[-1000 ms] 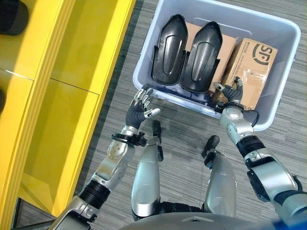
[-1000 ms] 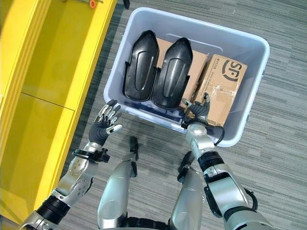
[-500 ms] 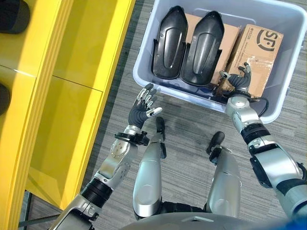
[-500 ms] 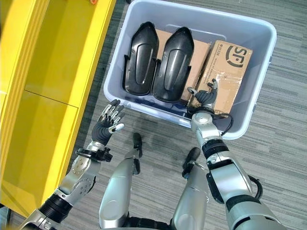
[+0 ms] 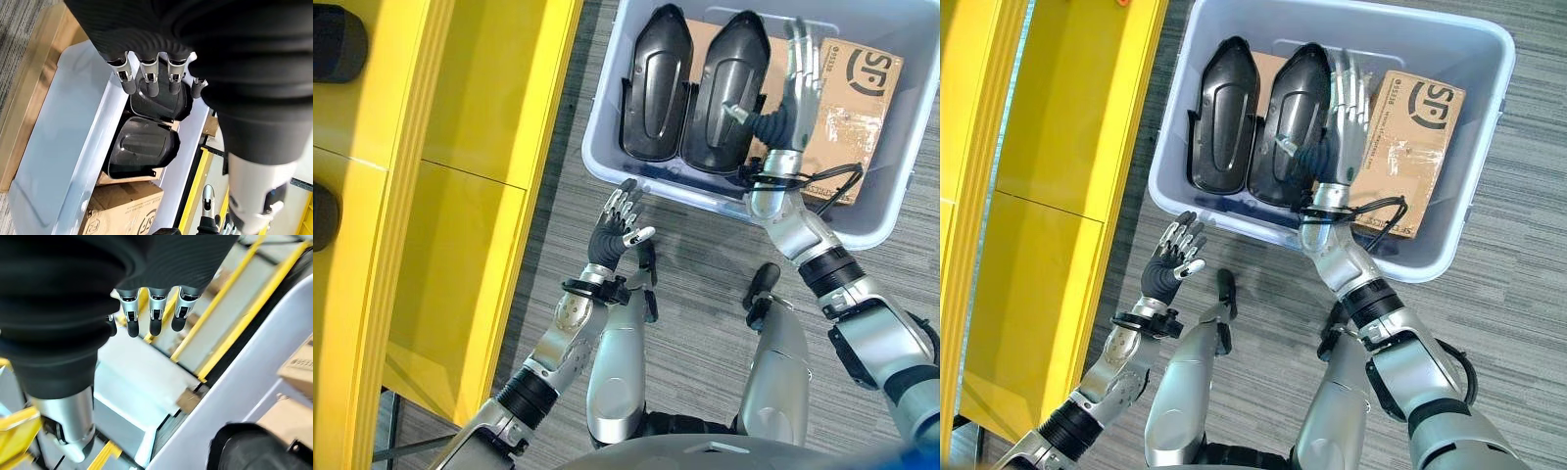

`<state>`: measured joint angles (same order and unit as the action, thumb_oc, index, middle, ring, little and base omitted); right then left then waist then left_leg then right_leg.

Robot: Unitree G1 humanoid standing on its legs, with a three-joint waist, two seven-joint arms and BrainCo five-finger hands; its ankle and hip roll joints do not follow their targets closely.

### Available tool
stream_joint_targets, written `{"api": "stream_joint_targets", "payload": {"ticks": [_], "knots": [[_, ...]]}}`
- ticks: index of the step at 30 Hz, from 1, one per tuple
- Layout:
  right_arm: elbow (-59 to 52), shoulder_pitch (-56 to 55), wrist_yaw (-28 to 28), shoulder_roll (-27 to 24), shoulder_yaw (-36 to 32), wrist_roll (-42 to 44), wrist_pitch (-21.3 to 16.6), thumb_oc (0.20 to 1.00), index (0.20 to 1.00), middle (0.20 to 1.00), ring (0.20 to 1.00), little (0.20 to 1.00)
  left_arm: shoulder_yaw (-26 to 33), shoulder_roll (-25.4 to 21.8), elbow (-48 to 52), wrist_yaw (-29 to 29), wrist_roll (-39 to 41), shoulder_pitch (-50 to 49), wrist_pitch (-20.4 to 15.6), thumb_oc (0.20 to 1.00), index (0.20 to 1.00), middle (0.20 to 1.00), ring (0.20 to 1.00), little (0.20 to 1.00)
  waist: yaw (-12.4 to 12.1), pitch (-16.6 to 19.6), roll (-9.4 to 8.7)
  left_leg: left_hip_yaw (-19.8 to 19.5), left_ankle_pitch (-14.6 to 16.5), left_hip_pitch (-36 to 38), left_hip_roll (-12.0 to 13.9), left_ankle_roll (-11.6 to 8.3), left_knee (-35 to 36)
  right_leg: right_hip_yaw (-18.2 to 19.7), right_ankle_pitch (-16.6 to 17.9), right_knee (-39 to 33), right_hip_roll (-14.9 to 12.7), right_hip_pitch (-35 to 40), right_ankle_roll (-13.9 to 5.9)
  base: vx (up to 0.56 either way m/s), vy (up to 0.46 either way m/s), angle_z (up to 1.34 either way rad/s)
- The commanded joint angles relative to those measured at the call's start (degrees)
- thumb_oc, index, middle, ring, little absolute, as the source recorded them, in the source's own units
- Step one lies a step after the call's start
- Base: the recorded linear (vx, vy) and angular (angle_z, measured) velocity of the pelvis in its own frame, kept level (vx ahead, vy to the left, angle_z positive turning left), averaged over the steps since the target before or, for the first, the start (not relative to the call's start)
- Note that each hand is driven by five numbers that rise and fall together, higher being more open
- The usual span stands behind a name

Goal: Move parts from the plastic box to the shelf.

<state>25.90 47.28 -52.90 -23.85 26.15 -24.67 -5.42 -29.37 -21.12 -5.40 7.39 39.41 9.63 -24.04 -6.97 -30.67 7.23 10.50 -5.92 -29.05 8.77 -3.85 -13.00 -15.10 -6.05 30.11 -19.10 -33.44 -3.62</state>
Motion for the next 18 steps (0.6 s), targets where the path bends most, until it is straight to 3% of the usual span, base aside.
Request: {"api": "stream_joint_targets", "payload": {"ticks": [1, 3, 4, 10, 18], "knots": [[0.2, 2.9, 1.0, -3.2, -0.1, 0.3, -0.7, 1.000, 1.000, 1.000, 1.000, 1.000, -1.2, -0.3, 3.1, -3.2, 1.5, -1.2, -4.8, 1.000, 1.000, 1.000, 1.000, 1.000, -0.1, 0.9, 1.80, -1.7, 3.5, -0.9, -2.2, 0.75, -1.0, 0.4, -2.9, 0.9, 2.7, 3.3, 0.14, 0.00, 0.000, 0.00], [1.0, 2.7, 2.6, -3.2, 0.1, 3.8, 0.7, 1.000, 1.000, 1.000, 1.000, 1.000, -1.2, -0.4, 2.9, -3.8, 1.8, -1.2, -4.8, 1.000, 1.000, 1.000, 1.000, 1.000, -0.1, 0.9, 1.78, -1.7, 3.5, -0.9, -2.2, 0.69, -1.0, 0.4, -3.0, 0.9, 2.7, 3.4, 0.22, 0.00, 0.000, 0.00], [2.8, 2.4, 2.7, -2.8, 0.3, 9.4, 1.7, 1.000, 1.000, 1.000, 1.000, 1.000, -1.1, -0.5, 2.8, -3.9, 1.9, -1.3, -4.7, 1.000, 1.000, 1.000, 1.000, 1.000, -0.2, 0.9, 1.72, -1.6, 3.5, -0.9, -2.0, 0.71, -1.0, 0.4, -2.9, 0.8, 2.8, 3.3, 0.29, 0.00, 0.000, 0.00], [11.2, 2.3, 4.8, 0.0, -2.9, 22.9, 0.0, 1.000, 1.000, 1.000, 1.000, 1.000, -0.4, -1.1, 3.5, -3.7, 1.9, -0.4, -3.2, 1.000, 1.000, 1.000, 1.000, 1.000, -1.0, 0.9, 1.30, -2.0, 3.7, -2.2, -1.8, 0.78, -0.9, -0.3, -3.1, 1.0, 3.1, 2.5, 0.41, 0.00, -0.028, 0.00], [20.0, 5.4, 7.8, 1.7, -6.0, 28.0, -1.1, 1.000, 1.000, 1.000, 1.000, 1.000, -0.7, -0.4, 4.4, 0.0, 1.7, 1.0, -1.4, 1.000, 1.000, 1.000, 1.000, 1.000, -2.3, 0.9, 1.83, -2.6, 4.0, -3.9, -2.2, 0.88, -2.1, -1.2, -3.6, 2.5, 2.6, 1.0, 0.67, 0.01, -0.017, 0.04]]}}
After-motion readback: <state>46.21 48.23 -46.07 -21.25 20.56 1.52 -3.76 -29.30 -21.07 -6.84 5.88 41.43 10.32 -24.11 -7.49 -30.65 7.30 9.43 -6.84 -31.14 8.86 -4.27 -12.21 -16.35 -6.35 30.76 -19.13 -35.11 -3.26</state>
